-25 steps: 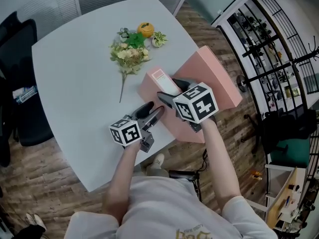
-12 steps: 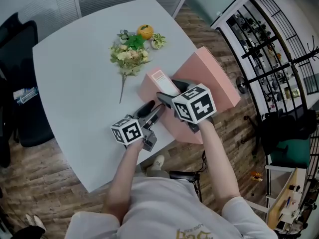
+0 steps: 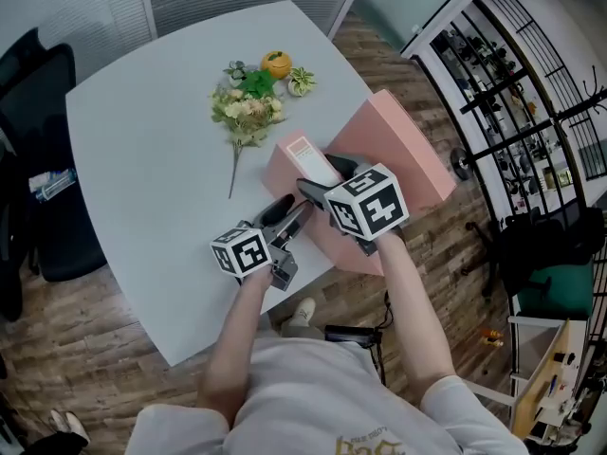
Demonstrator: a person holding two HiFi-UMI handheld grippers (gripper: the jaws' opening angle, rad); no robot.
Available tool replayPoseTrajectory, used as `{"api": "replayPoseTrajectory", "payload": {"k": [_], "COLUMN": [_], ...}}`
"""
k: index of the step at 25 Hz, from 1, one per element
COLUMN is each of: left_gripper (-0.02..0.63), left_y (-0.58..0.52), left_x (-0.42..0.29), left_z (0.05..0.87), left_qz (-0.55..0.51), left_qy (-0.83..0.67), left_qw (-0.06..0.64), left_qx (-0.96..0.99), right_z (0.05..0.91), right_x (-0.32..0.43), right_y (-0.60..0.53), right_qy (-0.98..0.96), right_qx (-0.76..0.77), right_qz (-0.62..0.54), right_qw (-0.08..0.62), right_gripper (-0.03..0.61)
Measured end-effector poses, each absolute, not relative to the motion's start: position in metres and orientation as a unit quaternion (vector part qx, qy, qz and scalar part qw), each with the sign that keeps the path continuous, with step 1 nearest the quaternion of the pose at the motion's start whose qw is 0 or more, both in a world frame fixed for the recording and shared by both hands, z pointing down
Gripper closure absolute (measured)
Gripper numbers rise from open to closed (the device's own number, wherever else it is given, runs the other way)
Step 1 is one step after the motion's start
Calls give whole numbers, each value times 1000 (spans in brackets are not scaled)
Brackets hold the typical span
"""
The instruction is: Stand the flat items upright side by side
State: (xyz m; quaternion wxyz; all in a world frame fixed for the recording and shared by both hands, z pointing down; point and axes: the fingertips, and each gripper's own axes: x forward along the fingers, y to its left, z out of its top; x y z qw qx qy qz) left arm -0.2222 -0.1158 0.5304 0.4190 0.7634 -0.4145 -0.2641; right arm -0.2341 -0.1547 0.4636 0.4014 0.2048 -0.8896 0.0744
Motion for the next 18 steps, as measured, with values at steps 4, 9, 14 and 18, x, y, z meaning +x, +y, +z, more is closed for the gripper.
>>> {"api": "replayPoseTrajectory", "payload": {"k": [4,9,14,18], "left_gripper": [342,342,342,342], "left_y": [-113,-112,-112,-109], "left_x": [-218,-214,-210,-205], "left_z": [527,520,516,513], "left_qz": [-271,-279,-279,-277], "left_qy": [-410,-408,-407,-405], "left_qw": [421,419,417,421], "left_qx": [762,762,763,763], "right_z": [457,448,439,425], "right_x": [-230,-224,-220,-219], "right_y": [-151,-150,-150,-151], "right_qy": [-893,-899,-906,-917], "right_qx": [210,217,222,229], "right_qz": [70,63,58,54], "right_qw": [391,375,355,323], "right_gripper": [272,272,272,273]}}
